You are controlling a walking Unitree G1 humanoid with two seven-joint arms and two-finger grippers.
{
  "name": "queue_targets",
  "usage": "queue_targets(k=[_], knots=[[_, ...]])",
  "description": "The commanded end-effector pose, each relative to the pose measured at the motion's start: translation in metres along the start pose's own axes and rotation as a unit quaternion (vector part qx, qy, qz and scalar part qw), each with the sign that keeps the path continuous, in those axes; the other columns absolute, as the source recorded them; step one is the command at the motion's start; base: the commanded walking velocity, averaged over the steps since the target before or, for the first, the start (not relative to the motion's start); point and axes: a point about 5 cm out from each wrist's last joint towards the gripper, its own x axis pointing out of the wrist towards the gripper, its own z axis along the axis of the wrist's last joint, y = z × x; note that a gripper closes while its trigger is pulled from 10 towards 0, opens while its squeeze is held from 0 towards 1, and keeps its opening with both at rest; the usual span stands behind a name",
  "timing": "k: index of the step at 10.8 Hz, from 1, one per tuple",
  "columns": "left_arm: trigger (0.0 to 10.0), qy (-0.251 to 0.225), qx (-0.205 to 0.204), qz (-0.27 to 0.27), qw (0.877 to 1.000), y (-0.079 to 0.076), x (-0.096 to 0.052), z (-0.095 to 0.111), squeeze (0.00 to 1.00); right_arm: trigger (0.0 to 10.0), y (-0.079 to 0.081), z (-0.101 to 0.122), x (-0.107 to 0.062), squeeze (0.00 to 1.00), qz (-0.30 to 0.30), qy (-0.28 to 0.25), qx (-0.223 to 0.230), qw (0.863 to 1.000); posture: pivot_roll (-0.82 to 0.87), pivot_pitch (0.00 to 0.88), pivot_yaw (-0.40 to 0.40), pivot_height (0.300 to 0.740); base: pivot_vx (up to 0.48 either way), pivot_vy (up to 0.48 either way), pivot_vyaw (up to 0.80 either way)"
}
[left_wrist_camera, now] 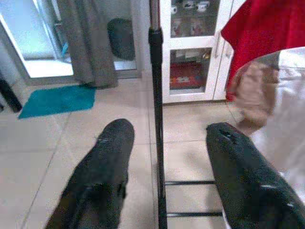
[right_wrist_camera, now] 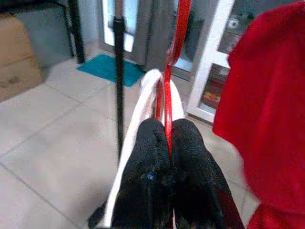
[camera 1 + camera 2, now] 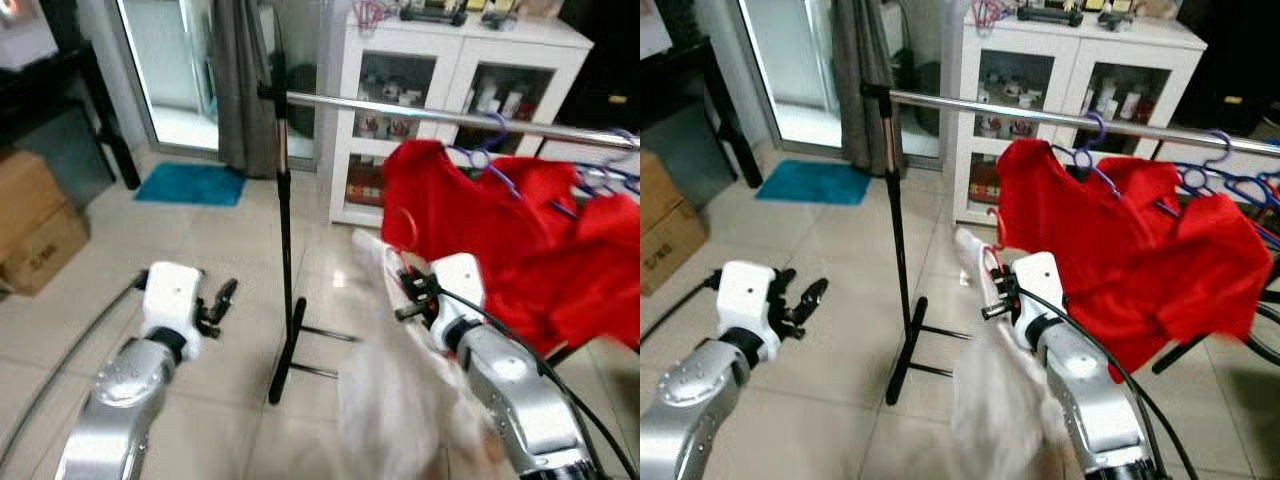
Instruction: Hang hanger
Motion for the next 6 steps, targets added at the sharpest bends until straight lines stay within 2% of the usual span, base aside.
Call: queue_targets(k=[1, 3, 6], knots=[[10.0, -0.010, 0.001, -0.020, 1.000, -0.009, 0.003, 0.006, 1.00, 10.0, -0.012, 0.002, -0.003, 0.00, -0.024, 0.000, -0.007, 1.000, 0.11, 0.000, -0.021, 0.740, 0.405, 0.000, 0.00], [10.0, -0.014, 0.008, -0.024, 1.000, -0.011, 0.003, 0.007, 1.00, 10.0, -0.012, 0.008, 0.001, 0.00, -0.026, -0.010, 0.019, 0.999, 0.12, 0.000, -0.027, 0.740, 0.407, 0.000, 0.00], [10.0, -0.012, 0.021, -0.031, 0.999, -0.013, 0.002, 0.006, 1.00, 10.0, -0.011, 0.022, 0.006, 0.00, -0.024, -0.033, 0.032, 0.999, 0.12, 0.000, -0.032, 0.740, 0.403, 0.000, 0.00]])
